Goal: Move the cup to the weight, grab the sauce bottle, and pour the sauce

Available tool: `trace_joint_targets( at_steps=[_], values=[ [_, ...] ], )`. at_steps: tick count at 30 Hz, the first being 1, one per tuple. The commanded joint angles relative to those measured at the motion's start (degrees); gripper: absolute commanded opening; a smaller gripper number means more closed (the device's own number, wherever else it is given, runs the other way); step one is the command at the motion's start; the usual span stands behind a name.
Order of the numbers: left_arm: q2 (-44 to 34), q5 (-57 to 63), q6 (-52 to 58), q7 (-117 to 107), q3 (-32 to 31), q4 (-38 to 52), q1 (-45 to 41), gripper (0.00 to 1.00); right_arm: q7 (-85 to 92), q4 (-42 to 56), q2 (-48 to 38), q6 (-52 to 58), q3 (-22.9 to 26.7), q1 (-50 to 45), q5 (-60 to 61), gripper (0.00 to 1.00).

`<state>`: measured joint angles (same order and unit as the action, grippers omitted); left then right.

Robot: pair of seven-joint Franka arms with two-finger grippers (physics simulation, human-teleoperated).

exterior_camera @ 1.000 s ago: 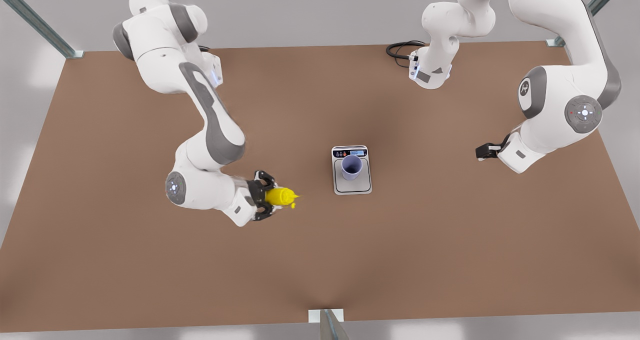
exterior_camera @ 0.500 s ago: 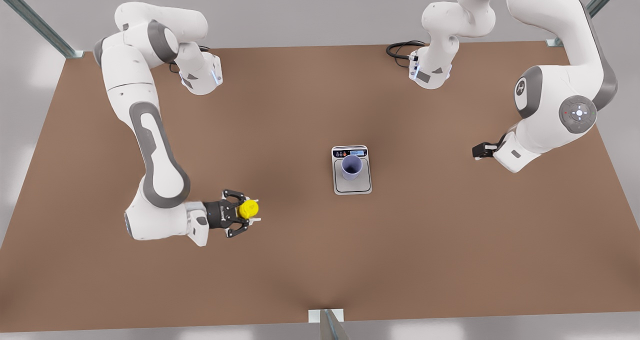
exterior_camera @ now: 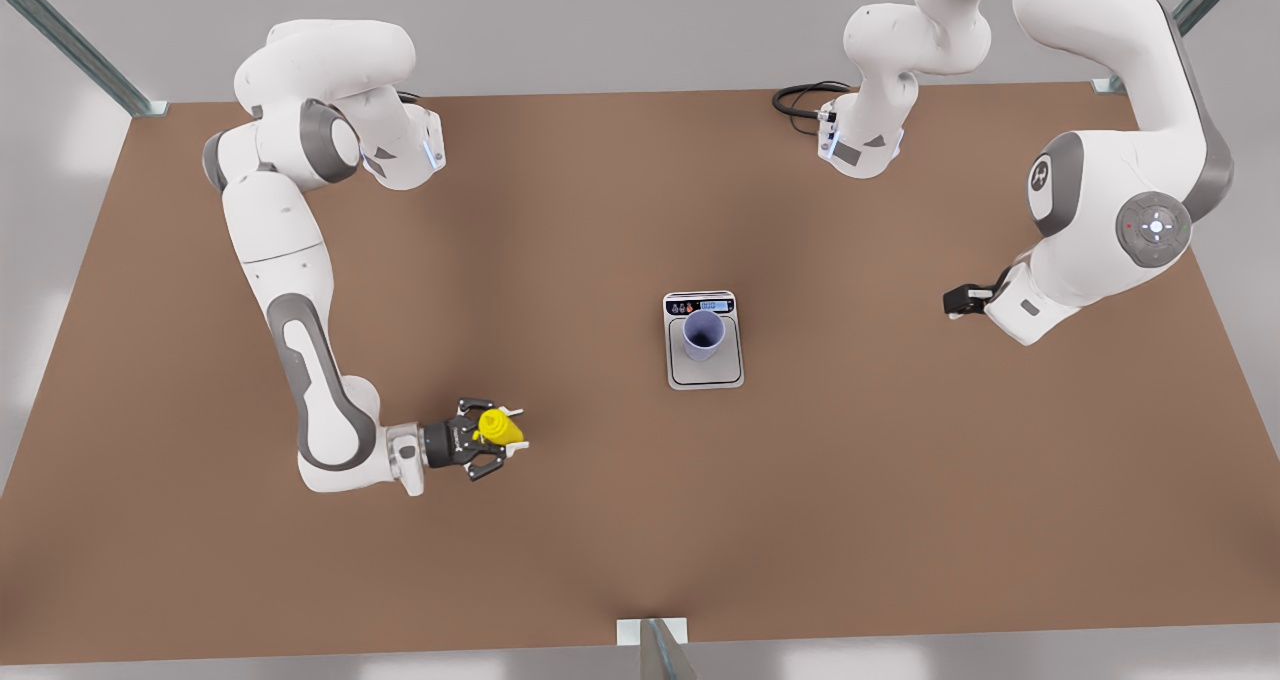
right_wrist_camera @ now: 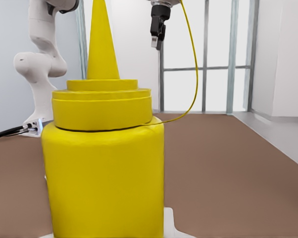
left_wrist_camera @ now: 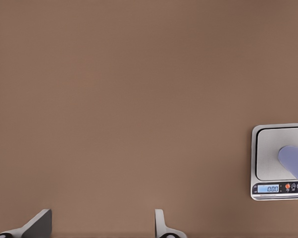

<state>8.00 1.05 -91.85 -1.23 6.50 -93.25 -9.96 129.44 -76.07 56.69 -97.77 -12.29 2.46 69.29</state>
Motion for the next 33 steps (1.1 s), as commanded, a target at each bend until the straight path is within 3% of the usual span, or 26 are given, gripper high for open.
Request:
trace_joint_targets(
  at_steps=[1, 25, 27, 30, 32, 33],
  values=[
    [0.08, 0.01, 0.00, 0.00, 0.00, 0.00, 0.03, 1.00, 0.02, -0.04, 0.00, 0.04, -0.01, 0.09, 0.14, 0.52],
    [0.44, 0.01, 0.00, 0.09, 0.00, 0.00, 0.12, 1.00, 3.80, 1.98, 6.95, -0.49, 0.51, 0.88, -0.38, 0.55],
    [0.44, 0.01, 0.00, 0.09, 0.00, 0.00, 0.03, 1.00, 3.45, 1.98, 7.04, -0.49, 0.51, 0.88, -0.56, 0.70],
    [0.44, 0.01, 0.35, 0.00, 0.00, 0.00, 0.03, 1.00, 3.18, 1.98, 7.21, -0.49, 0.51, 0.88, -0.56, 0.78],
    [0.61, 0.01, 0.35, 0.09, 0.00, 0.00, 0.03, 1.00, 3.01, 1.98, 7.21, -0.49, 0.51, 0.88, -0.65, 0.99],
    [0.79, 0.01, 0.26, 0.09, 0.00, 0.00, 0.12, 1.00, 3.01, 1.98, 7.30, -0.58, 0.52, 0.88, -0.65, 1.00]
  ],
)
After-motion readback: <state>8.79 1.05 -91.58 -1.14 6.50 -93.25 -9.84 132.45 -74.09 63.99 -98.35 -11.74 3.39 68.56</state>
